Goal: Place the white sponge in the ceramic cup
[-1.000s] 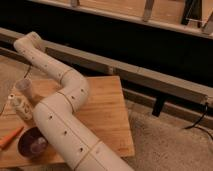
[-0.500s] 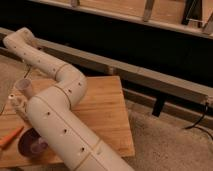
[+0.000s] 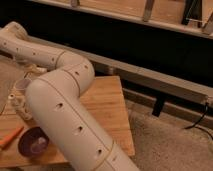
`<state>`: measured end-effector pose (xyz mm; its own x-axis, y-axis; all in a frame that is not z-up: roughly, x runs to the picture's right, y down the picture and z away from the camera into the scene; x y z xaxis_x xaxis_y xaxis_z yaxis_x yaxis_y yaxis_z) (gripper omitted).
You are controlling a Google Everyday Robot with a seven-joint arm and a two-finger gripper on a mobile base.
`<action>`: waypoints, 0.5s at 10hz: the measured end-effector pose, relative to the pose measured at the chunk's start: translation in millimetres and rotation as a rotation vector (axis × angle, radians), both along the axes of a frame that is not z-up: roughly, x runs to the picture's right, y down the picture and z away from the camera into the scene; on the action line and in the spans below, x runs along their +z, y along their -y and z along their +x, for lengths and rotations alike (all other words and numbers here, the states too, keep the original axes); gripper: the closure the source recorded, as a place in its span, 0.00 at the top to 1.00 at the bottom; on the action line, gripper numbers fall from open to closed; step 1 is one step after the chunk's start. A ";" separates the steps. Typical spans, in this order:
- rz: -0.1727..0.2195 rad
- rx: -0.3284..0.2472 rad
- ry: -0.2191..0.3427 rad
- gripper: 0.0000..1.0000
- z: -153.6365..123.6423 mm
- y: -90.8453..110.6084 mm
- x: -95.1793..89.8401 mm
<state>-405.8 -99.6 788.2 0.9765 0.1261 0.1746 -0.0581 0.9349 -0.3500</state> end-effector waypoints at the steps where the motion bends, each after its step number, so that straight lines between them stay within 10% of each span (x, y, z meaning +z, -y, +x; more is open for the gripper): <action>1: 0.001 0.016 0.026 0.00 0.9 -7.3 -8.6; 5: 0.004 0.096 0.141 0.00 11.1 -28.2 -25.5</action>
<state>-394.7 -71.5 762.6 0.9258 0.2170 0.3094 -0.0983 0.9288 -0.3573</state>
